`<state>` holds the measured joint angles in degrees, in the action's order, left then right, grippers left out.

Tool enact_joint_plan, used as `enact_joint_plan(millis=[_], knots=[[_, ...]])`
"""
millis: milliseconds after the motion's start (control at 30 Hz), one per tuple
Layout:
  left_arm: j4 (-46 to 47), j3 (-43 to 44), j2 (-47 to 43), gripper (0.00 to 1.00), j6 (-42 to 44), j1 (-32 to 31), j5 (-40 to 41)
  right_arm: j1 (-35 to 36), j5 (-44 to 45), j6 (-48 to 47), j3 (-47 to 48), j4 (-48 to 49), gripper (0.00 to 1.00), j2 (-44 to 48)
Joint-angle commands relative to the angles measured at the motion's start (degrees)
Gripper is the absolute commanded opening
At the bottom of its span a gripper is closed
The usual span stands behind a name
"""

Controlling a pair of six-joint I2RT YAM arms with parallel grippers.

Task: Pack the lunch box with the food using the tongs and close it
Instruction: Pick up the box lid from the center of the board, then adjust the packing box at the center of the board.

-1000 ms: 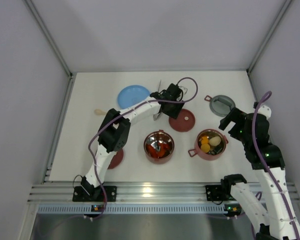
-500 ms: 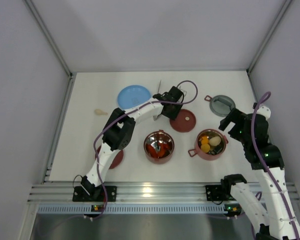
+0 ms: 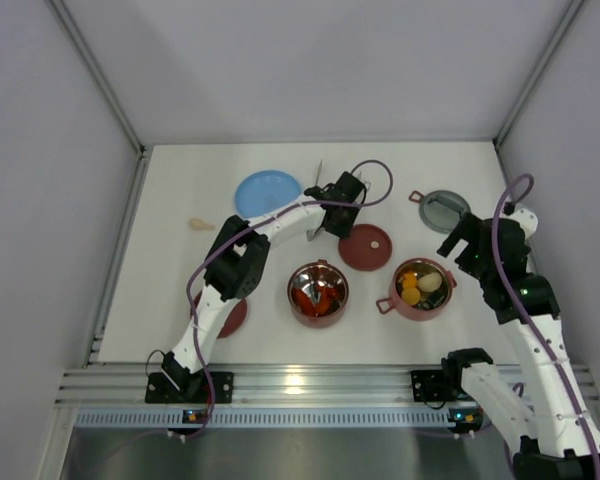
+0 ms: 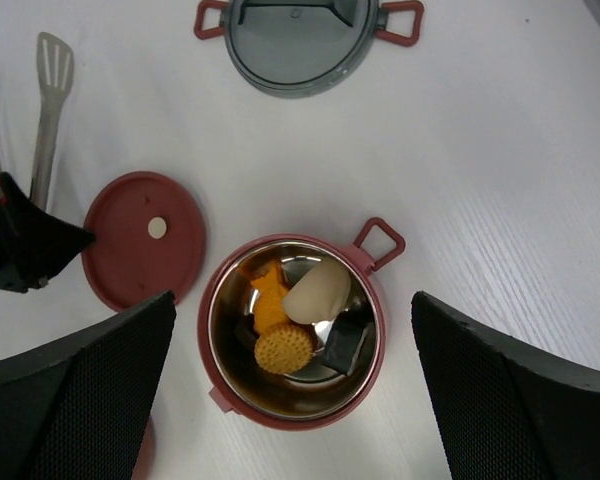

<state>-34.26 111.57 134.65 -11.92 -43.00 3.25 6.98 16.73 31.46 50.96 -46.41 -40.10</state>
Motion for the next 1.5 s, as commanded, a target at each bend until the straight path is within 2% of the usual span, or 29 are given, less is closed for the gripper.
enact_joint_plan(millis=[0, 200, 433, 533, 733, 967, 1100, 1467], knots=[[0.7, 0.1, -1.1, 0.01, -1.5, 1.0, -0.6, -0.7, 5.0, 3.7, 0.3, -0.7, 0.99, -3.4], [2.2, -0.2, -3.0, 0.00, -3.0, 1.7, -1.3, -1.4, 10.7, 9.6, -2.3, -3.1, 1.00, -4.8], [2.7, 0.1, -5.1, 0.00, -3.0, 1.8, -2.9, -2.8, 1.8, 12.4, -8.7, 1.1, 1.00, -5.6], [2.8, 0.1, -5.5, 0.00, -3.1, 1.8, -2.9, -3.1, 0.9, 14.4, -13.1, 3.5, 0.99, -4.6], [2.8, -0.2, -5.7, 0.00, -3.2, 1.8, -4.8, -5.0, -1.4, 19.1, -19.3, 9.4, 0.99, 1.5], [2.8, -0.6, -5.3, 0.00, -3.0, 1.8, -5.0, -6.4, 1.3, 22.1, -19.4, 10.8, 0.99, 4.1], [2.9, -0.6, -5.2, 0.00, -3.0, 1.8, -5.1, -6.5, 2.5, 24.6, -19.2, 10.8, 0.99, 1.2], [2.7, -0.4, -4.9, 0.00, -2.2, 1.8, -5.4, -13.9, 1.2, 27.2, -19.8, 17.0, 0.99, -5.4]])
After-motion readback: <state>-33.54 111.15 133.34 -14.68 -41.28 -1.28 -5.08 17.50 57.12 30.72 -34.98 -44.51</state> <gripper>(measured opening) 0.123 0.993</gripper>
